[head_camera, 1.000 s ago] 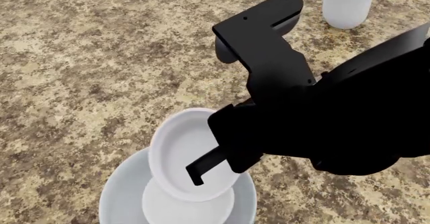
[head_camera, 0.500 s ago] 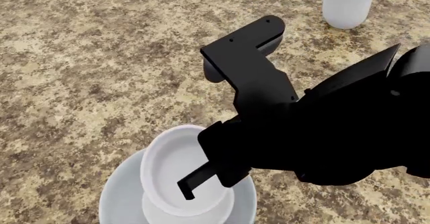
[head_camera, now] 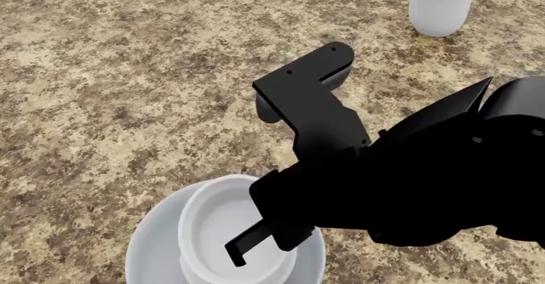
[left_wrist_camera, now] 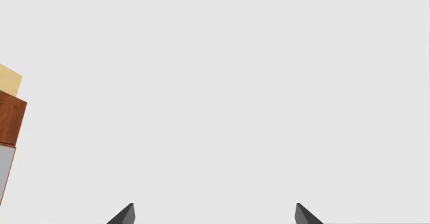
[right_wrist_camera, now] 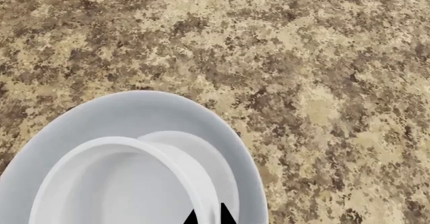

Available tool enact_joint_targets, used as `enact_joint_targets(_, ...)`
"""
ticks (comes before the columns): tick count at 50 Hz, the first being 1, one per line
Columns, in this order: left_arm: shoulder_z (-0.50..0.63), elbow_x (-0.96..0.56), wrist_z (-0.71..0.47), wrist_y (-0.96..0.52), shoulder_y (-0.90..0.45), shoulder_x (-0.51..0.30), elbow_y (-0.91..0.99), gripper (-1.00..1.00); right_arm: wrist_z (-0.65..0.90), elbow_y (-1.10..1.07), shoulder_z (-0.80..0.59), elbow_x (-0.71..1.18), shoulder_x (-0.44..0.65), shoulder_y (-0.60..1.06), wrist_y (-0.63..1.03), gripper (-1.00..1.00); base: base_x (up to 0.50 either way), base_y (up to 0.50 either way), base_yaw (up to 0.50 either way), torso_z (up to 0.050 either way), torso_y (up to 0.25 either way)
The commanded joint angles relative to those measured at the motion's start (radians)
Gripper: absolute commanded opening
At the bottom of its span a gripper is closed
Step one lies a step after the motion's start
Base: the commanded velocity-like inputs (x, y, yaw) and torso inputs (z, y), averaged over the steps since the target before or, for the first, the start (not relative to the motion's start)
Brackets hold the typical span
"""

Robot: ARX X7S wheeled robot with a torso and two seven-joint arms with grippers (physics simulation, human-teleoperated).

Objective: Stack the bowls from largest to smallest.

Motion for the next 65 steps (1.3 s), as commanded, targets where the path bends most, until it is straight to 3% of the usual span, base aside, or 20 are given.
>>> enact_joint_targets(1,-0.017,0.03,0.021,-0.003,0.001,0.015,-0.022,1.0,-0.06,0.007,0.029,-0.059,-0.021,0.0,-0.014,-1.0,0.0,0.0,0.0,0.0,0.0)
enact_joint_targets(35,-0.018,0.03,0.02,0.009,0.011,0.01,-0.03,1.0,-0.106,0.024,0.005,-0.1,-0.033,-0.021,-0.038,-1.0,0.0,0.0,0.0,0.001,0.001)
enact_joint_targets(36,-0.018,0.029,0.021,0.009,0.012,0.011,-0.03,1.0,-0.107,0.024,0.005,-0.098,-0.032,-0.021,-0.037,1.0,0.0,0.0,0.0,0.0,0.0)
enact_joint_targets(65,-0.02,0.018,0.015,0.0,0.003,0.006,-0.022,1.0,-0.068,0.014,0.028,-0.041,-0.028,0.067,-0.011,1.0,0.0,0.0,0.0,0.0,0.0)
